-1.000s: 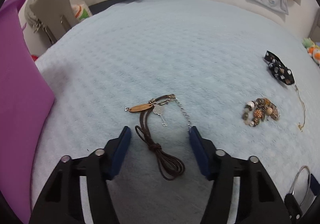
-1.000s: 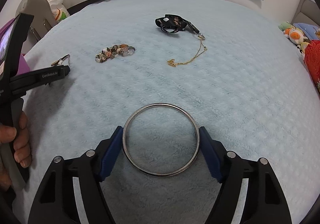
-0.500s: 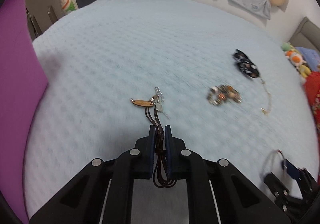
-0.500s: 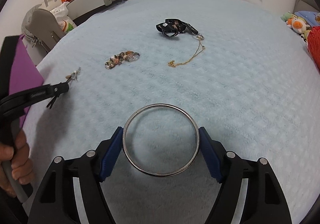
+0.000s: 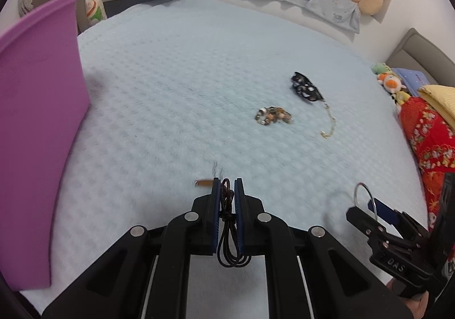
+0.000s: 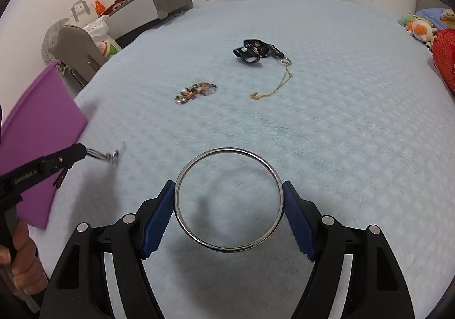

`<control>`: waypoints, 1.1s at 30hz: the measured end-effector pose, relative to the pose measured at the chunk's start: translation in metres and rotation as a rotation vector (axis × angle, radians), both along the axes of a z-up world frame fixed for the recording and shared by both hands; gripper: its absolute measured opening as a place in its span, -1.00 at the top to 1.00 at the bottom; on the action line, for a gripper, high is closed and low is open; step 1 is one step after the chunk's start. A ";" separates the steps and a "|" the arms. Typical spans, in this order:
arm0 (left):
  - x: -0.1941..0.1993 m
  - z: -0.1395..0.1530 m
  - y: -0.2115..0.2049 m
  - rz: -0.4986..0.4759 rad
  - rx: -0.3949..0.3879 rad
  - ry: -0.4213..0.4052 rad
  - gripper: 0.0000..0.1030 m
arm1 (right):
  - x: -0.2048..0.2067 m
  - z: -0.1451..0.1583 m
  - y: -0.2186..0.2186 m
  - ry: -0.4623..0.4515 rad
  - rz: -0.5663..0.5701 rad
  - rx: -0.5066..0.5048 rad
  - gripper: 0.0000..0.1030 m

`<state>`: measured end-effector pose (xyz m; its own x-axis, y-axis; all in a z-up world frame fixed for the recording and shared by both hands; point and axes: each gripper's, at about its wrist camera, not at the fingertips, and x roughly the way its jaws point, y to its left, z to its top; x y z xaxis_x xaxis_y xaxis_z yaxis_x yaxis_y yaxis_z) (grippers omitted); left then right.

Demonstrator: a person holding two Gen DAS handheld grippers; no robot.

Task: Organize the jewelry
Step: 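Close the left gripper on the cord necklace while the right gripper grasps the bangle, then carry the cord necklace with the left gripper while the right gripper carries the bangle to the basin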

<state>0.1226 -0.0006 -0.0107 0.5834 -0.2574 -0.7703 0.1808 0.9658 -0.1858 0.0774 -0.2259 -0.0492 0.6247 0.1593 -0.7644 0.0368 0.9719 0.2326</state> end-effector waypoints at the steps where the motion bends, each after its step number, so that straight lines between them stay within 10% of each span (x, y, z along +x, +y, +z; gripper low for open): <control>1: -0.004 0.004 0.001 -0.004 0.000 -0.004 0.81 | -0.003 0.003 0.001 -0.004 0.002 0.000 -0.39; 33: -0.052 0.198 0.117 0.165 -0.013 -0.215 0.81 | 0.005 0.189 0.155 -0.249 0.326 0.106 -0.39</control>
